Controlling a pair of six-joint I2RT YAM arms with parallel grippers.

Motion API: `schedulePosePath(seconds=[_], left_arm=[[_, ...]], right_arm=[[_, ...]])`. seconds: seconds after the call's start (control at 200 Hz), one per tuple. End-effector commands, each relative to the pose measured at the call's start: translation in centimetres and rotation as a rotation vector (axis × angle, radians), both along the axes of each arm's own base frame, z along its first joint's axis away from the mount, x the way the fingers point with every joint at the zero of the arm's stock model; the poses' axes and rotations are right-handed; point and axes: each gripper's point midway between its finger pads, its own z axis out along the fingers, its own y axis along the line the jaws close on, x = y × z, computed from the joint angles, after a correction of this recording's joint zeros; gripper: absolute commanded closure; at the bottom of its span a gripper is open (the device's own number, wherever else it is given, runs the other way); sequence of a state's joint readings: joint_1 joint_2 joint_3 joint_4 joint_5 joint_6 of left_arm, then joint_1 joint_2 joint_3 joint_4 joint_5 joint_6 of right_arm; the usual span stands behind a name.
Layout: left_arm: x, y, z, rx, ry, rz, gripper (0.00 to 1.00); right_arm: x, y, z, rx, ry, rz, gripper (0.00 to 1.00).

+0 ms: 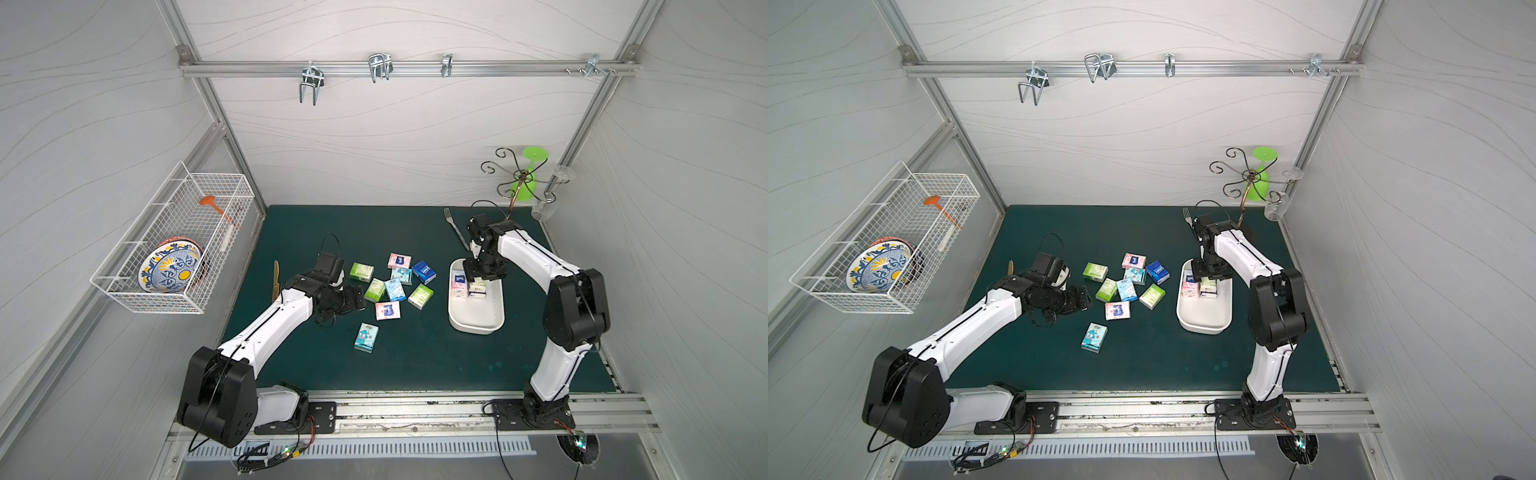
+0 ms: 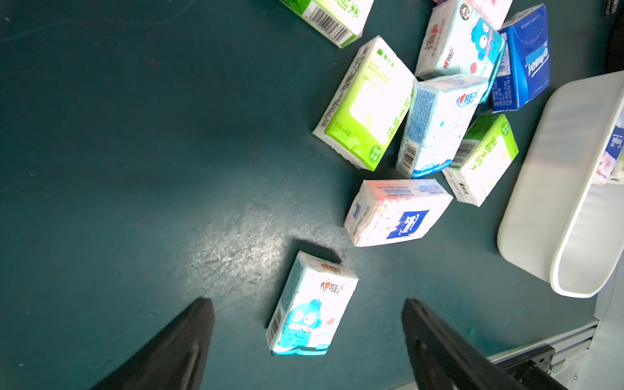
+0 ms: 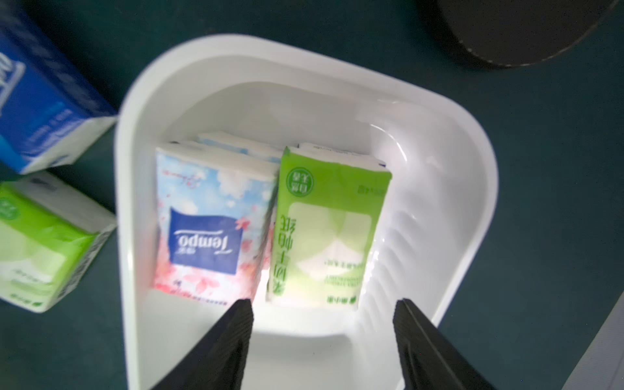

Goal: Put the pocket tissues into the storage box
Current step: Place the pocket tissues in the storage box, then pick up the pocket tissues from the center of the board.

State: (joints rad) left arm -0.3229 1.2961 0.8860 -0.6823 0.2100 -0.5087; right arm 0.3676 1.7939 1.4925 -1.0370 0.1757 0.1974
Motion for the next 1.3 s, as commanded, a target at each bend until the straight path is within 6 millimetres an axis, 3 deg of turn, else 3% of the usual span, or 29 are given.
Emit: schedulePosePath(seconds=[0.0,0.28,0.445,0.595,0.84,1.071,1.296], left_arm=[[1.1,-0.1,1.5,0.002,-0.060,0.007,0.08],[1.2,0.2,1.6,0.006,-0.072,0.029,0.08],[1.1,0.3,1.6,0.006,-0.075,0.039,0.08],[0.8,0.4,1.6,0.003,-0.077,0.046,0.08],[0.4,1.0,1.8,0.020,-0.094,0.055,0.08],[0.0,1.3,1.4,0.033,-0.098,0.058,0.08],[0.1,1.4,1.3,0.036,-0.102,0.057,0.08]], right_arm=[[-3.1,1.9,2.6,0.045,-0.016,-0.006,0.26],[-8.9,10.9,3.9,0.245,-0.068,-0.036,0.22],[-10.0,14.7,3.3,0.281,-0.102,-0.093,0.21],[-10.0,17.4,1.5,0.296,-0.084,-0.139,0.20],[-9.0,18.0,-2.2,0.244,-0.014,-0.291,0.11],[-7.5,17.3,-4.8,0.255,0.017,-0.482,0.10],[-5.8,17.6,-6.5,0.228,0.016,-0.530,0.10]])
